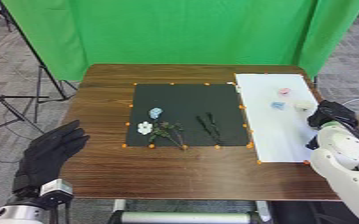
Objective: Arrange flowers
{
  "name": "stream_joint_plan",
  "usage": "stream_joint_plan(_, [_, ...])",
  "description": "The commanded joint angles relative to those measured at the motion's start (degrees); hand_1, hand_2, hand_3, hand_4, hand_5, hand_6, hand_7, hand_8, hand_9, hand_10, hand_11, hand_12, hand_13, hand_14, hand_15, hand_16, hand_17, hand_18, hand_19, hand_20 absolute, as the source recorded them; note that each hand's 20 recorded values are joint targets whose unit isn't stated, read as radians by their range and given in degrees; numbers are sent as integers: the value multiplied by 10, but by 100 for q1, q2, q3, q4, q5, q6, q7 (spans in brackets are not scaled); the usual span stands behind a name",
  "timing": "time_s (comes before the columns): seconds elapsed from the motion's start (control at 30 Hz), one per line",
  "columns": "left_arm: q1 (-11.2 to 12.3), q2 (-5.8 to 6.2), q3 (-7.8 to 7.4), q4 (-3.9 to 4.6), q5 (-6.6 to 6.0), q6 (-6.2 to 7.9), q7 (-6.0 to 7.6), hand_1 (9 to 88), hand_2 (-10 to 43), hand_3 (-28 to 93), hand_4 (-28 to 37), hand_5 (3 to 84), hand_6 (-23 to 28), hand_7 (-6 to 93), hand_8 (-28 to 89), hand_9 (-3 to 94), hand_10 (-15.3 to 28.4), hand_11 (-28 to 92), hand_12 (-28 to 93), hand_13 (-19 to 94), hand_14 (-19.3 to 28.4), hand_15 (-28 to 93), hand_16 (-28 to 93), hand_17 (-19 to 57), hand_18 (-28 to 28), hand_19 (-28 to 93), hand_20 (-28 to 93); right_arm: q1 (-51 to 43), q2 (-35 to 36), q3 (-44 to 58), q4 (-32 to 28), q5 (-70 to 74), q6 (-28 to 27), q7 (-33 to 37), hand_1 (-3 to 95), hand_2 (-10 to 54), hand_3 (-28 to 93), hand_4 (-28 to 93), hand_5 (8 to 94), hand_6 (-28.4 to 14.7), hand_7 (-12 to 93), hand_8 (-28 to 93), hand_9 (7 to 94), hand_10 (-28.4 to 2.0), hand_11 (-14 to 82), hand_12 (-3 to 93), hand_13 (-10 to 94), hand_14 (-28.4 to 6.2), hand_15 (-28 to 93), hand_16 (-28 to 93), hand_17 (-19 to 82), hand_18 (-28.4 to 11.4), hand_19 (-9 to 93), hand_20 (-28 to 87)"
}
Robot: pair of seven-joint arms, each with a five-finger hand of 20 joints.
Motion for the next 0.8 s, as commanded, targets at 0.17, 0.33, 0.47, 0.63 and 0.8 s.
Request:
stream_joint_plan(0.17, [134,-37,-81,-46,34,-4,-47,273,50,825,-122,456,137,123,-80,378,223,344,86,271,284,569,-121,-97,214,573,118,352,168,-362,-590,79,257,-166,553,-94,742,-283,834,-4,209,27,879,-60,243,392,707,-63,686,323,244,-249,813,373])
stream_joint_plan(0.33, [154,-22,-98,-65,27,16,-34,273,50,825,-123,456,137,123,-80,378,223,344,86,271,284,569,-121,-96,214,574,118,840,170,-934,-1088,177,385,-523,555,-95,742,-283,837,-5,207,30,882,-62,243,393,708,-63,686,326,246,-252,814,374])
stream_joint_plan(0.47, [162,-12,-110,-72,23,27,-45,273,50,825,-123,456,137,123,-80,378,224,344,86,271,284,569,-121,-96,214,574,118,1251,30,-1413,-1401,334,403,-783,556,-95,742,-283,840,-8,203,31,883,-62,242,394,712,-64,686,327,248,-254,816,374])
stream_joint_plan(0.63, [180,-12,-144,-77,36,25,-96,273,50,825,-122,456,137,123,-81,379,224,344,87,270,283,569,-121,-96,214,574,118,1710,-319,-2091,-1627,425,326,-1075,555,-95,745,-283,842,-9,199,34,884,-62,243,394,712,-65,687,328,248,-256,817,373])
stream_joint_plan(0.8, [229,-19,-192,-78,32,11,-85,272,49,826,-122,456,137,124,-81,378,223,344,86,271,283,569,-121,-96,214,574,118,2026,-887,-2818,-1650,451,212,-1377,554,-95,747,-283,843,-9,197,38,885,-62,244,396,713,-64,687,329,246,-256,817,372])
